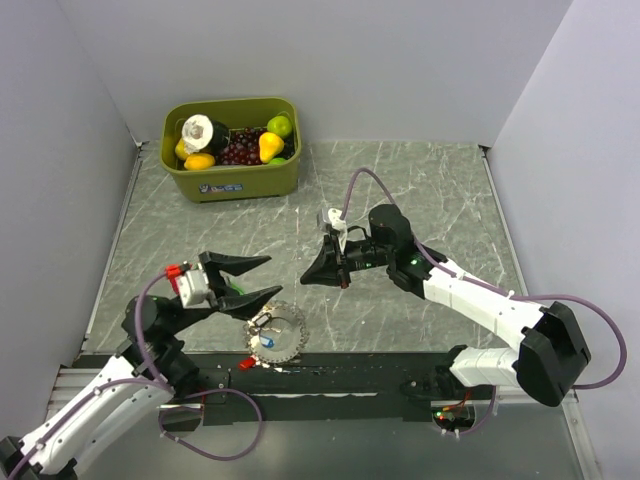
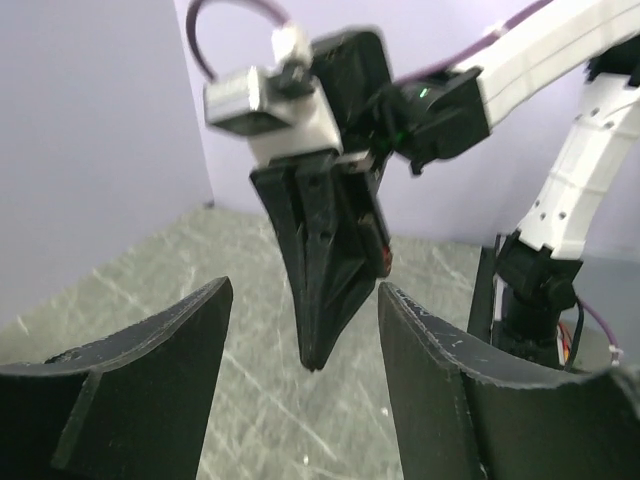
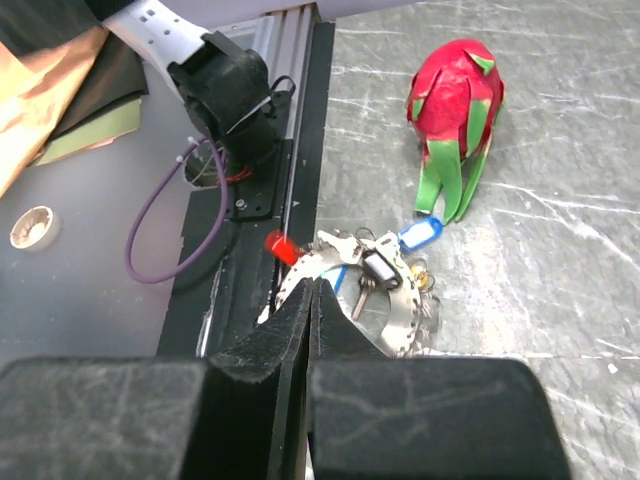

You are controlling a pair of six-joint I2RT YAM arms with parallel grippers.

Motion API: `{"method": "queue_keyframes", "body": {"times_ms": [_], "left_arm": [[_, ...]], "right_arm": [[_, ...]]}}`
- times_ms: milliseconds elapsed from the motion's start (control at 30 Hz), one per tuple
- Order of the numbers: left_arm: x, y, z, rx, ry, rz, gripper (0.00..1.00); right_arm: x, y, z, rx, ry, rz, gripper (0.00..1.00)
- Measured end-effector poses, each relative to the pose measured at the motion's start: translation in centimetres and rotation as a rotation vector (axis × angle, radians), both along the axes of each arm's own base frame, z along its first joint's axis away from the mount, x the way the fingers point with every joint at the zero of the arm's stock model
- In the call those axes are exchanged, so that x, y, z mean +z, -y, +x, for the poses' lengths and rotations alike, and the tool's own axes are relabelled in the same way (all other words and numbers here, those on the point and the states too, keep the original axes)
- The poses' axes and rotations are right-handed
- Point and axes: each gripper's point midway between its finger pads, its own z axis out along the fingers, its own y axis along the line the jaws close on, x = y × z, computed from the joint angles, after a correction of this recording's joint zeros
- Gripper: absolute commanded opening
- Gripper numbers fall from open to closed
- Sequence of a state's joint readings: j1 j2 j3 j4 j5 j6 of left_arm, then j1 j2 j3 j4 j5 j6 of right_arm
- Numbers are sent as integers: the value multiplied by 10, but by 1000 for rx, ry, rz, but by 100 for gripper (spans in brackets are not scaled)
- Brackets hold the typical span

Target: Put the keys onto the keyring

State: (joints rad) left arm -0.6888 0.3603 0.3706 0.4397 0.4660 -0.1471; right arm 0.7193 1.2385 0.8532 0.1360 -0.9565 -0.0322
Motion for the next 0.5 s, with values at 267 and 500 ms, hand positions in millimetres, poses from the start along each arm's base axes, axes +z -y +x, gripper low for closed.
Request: {"method": "queue_keyframes", "body": {"times_ms": [267, 500], "left_arm": [[-30, 7, 32, 87, -145, 53, 73], [-52, -19, 74, 343, -359, -11, 97]], "right_arm": [[-18, -2, 13, -59, -29, -48, 3], [-79, -15, 32, -162, -137, -216, 8]]}}
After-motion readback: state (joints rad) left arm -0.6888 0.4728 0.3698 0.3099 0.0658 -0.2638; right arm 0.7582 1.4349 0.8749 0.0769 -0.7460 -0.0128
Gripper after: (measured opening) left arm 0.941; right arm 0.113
